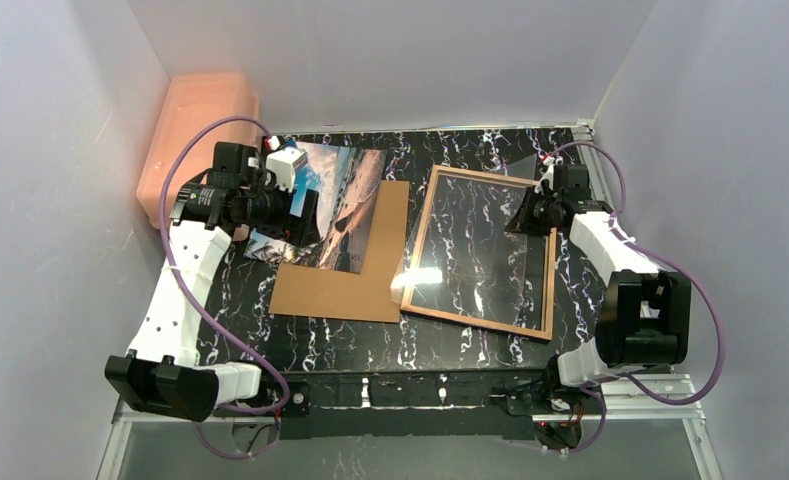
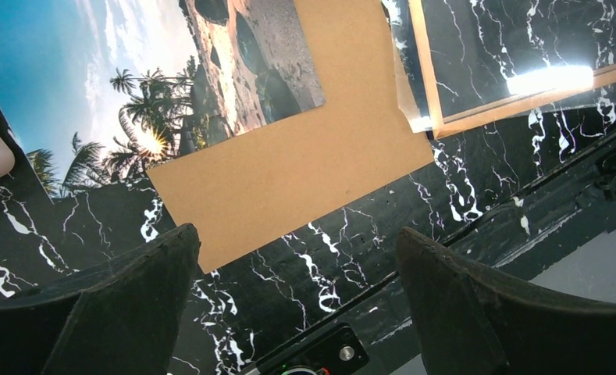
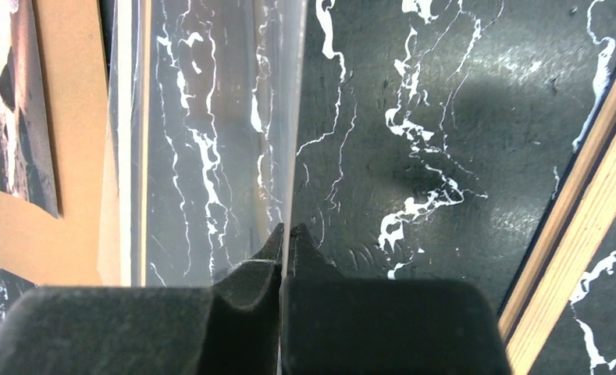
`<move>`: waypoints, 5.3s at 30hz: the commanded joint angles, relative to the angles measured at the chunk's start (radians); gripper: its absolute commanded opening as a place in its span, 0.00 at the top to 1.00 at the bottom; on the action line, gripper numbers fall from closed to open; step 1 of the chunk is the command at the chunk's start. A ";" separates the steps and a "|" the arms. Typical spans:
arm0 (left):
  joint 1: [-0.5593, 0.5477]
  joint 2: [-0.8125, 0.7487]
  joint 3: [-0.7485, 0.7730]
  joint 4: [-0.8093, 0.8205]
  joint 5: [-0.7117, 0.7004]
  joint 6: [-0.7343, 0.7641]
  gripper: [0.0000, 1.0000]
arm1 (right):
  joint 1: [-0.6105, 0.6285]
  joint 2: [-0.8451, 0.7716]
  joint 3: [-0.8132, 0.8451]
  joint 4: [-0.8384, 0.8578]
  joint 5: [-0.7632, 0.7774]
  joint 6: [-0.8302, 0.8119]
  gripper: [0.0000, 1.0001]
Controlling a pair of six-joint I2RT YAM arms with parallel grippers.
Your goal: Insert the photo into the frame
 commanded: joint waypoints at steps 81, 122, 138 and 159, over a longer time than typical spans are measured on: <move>0.006 -0.041 -0.047 -0.047 0.082 0.053 0.12 | -0.025 0.235 0.292 -0.268 0.060 -0.255 0.99; 0.006 -0.042 -0.080 -0.035 0.093 0.050 0.13 | -0.091 -0.032 0.059 0.053 -0.230 -0.195 0.99; 0.006 -0.036 -0.085 -0.030 0.100 0.045 0.13 | -0.091 0.017 0.088 0.057 -0.285 -0.133 0.99; 0.006 -0.040 -0.157 0.008 0.122 0.034 0.15 | -0.091 -0.166 0.085 0.396 -0.571 0.418 0.99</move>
